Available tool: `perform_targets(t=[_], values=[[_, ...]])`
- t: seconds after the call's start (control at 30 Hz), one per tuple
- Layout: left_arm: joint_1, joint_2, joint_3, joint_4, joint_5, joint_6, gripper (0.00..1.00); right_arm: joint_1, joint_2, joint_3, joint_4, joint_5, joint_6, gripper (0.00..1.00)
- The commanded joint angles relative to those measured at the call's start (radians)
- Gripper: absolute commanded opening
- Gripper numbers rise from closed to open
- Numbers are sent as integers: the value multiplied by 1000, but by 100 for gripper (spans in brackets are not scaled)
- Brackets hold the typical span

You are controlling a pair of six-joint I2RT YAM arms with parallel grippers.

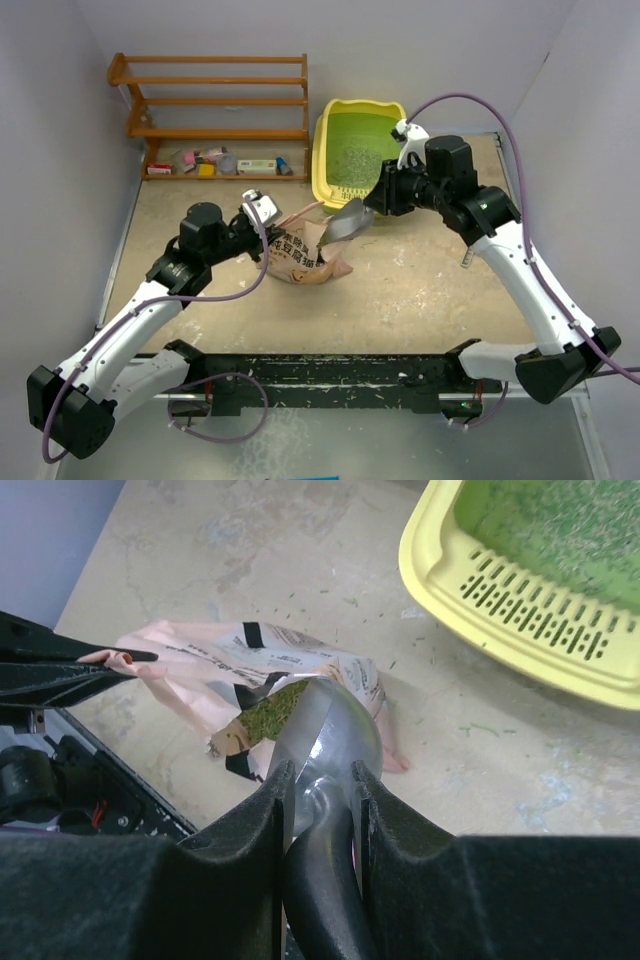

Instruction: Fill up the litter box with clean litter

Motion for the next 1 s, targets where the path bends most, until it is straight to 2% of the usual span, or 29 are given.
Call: perform_targets(t=[0.0, 0.47, 0.7, 0.97], values=[[-2, -19, 45, 59, -4, -26, 0, -2, -12, 110, -32, 68, -37, 0], [-2, -124, -8, 149, -62, -56, 0, 5, 26, 108, -25, 19, -61, 0], [0, -87, -4, 162, -41, -58, 0, 59, 59, 90, -10, 2, -76, 0], [-1, -91, -21, 185, 2, -49, 0, 69, 120, 227, -34, 21, -59, 0]])
